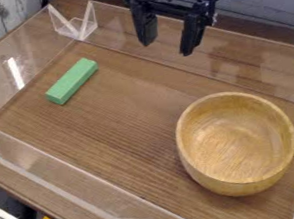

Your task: Put the green block in the brown bowl

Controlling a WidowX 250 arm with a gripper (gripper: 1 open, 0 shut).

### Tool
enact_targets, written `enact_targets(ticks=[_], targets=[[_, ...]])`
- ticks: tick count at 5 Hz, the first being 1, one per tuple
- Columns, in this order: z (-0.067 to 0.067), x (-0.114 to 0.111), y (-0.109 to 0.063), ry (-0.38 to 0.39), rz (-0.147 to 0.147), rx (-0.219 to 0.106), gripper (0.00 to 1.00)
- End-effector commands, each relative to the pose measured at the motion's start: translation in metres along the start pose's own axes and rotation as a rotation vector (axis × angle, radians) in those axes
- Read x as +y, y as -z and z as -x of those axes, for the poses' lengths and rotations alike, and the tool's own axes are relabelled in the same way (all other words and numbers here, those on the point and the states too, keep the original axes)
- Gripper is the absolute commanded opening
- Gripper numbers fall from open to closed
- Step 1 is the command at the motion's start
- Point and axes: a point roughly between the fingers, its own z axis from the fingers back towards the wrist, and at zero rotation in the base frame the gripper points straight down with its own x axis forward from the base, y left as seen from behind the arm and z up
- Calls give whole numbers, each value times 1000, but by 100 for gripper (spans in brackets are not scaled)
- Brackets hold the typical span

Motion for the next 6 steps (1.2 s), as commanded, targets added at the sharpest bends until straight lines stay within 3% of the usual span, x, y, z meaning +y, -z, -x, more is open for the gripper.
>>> enact_targets(ticks=[1,2,4,6], targets=[[8,10,-12,-14,-6,-4,100],[16,15,-2,0,-15,-7,100],[29,60,-10,-33,-62,-28,100],[35,101,16,-112,-101,-72,100]])
